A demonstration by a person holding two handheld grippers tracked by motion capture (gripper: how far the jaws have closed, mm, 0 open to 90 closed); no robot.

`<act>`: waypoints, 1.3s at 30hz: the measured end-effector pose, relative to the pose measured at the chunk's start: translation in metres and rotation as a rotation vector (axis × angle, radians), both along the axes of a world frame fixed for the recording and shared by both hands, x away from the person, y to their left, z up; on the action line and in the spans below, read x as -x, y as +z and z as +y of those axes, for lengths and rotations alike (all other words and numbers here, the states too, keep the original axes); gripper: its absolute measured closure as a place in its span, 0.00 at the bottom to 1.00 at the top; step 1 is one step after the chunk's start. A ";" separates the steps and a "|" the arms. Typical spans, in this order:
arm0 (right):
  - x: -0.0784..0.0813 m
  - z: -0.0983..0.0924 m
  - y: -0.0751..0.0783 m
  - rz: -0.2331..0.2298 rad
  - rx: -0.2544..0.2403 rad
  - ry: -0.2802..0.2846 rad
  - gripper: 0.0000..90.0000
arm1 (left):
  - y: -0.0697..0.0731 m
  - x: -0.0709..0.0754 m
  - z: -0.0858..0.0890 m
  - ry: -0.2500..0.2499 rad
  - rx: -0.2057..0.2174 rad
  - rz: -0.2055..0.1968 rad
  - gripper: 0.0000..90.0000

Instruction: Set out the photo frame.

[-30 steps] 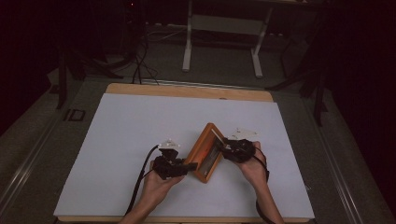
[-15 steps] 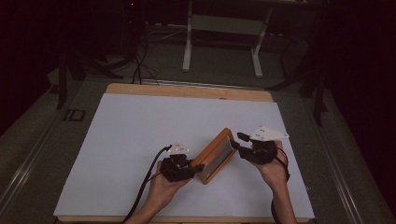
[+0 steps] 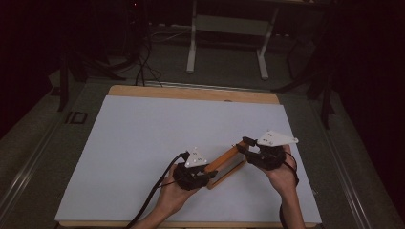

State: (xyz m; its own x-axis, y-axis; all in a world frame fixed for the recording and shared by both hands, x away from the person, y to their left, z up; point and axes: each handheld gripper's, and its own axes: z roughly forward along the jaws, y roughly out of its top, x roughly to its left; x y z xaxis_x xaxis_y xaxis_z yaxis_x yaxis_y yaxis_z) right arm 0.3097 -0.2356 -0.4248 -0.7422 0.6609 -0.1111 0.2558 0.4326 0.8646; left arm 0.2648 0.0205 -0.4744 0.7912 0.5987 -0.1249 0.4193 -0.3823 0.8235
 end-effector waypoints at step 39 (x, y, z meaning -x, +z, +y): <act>-0.005 -0.012 -0.017 0.025 -0.012 -0.025 1.00 | -0.040 0.003 -0.009 -0.005 0.008 -0.004 0.75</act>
State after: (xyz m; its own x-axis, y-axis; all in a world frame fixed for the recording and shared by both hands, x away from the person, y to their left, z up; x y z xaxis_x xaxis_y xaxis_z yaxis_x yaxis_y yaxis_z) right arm 0.3147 -0.2471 -0.4419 -0.7277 0.6807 -0.0845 0.2885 0.4155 0.8626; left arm 0.2619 0.0119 -0.5141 0.7947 0.5937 -0.1265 0.4142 -0.3780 0.8280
